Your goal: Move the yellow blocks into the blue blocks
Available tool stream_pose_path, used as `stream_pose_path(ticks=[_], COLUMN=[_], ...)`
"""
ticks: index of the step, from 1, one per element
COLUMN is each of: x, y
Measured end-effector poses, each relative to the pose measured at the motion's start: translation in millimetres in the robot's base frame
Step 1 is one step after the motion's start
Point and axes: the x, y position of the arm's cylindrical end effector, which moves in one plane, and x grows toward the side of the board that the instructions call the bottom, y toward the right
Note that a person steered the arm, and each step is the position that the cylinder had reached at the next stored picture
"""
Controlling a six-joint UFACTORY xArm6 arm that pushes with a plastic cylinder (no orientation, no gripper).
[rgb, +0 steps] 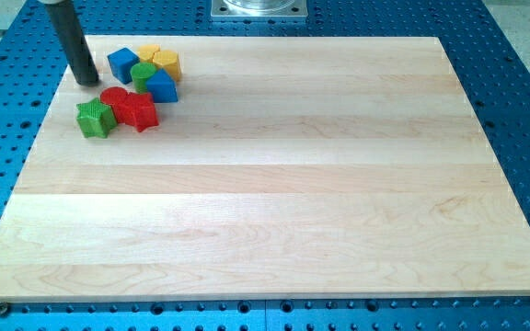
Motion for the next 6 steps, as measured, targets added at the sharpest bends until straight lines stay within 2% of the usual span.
stream_pose_path(ticks=[1, 2, 3, 4, 5, 6], x=[-31.3, -18.9, 18.5, -9.6, -43.1, -61.3], y=[16.1, 76.4, 122.0, 82.2, 74.1, 116.5])
